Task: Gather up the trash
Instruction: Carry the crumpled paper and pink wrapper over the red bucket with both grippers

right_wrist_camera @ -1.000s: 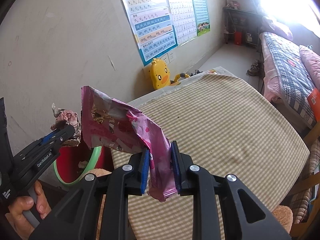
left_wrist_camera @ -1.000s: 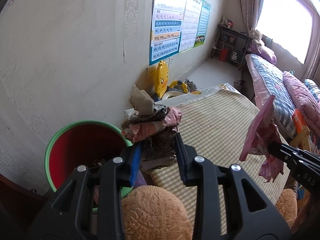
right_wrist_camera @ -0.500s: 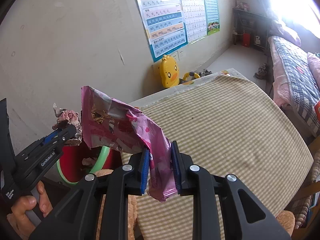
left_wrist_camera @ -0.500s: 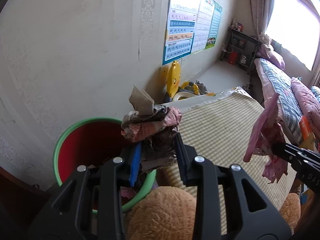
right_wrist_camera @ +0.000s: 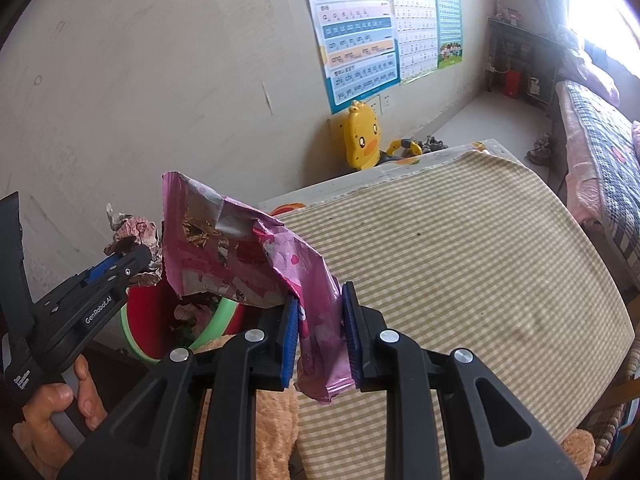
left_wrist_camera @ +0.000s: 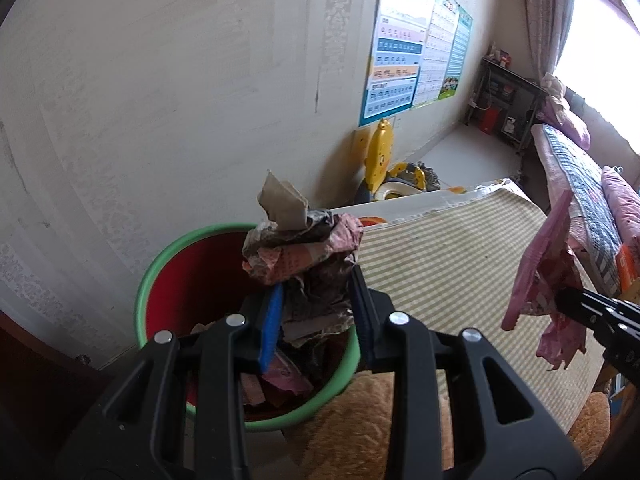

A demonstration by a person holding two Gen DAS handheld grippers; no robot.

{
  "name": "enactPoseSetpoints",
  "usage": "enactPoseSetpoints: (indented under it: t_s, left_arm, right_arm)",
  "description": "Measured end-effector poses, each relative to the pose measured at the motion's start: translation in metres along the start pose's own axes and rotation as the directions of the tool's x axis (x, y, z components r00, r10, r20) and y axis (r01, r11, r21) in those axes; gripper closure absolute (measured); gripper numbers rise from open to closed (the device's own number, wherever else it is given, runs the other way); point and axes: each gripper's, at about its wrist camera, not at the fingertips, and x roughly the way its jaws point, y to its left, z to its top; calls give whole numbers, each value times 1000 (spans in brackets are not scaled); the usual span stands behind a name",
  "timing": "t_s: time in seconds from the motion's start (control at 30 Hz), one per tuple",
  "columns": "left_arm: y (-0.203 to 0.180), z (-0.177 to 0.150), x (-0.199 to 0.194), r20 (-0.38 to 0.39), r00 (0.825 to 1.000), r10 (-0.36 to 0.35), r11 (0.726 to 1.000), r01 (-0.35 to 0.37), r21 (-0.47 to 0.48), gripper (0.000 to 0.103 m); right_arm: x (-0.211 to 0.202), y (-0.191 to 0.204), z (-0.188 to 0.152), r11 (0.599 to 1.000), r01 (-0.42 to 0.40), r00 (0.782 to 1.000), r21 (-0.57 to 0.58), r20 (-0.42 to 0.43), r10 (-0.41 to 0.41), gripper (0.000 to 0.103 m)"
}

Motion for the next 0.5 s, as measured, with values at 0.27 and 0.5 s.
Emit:
enactPoseSetpoints:
  t_s: [0.27, 0.5]
  left_arm:
    - [24, -3, 9, -23, 999, 38, 999, -38, -32, 72]
    - [37, -8, 17, -43, 997, 65, 996, -67, -52, 72]
  right_arm:
    - [11, 14, 0, 1000, -15, 1000, -22, -21, 14, 83]
    - [21, 24, 4, 999, -25, 999, -40, -35, 24, 83]
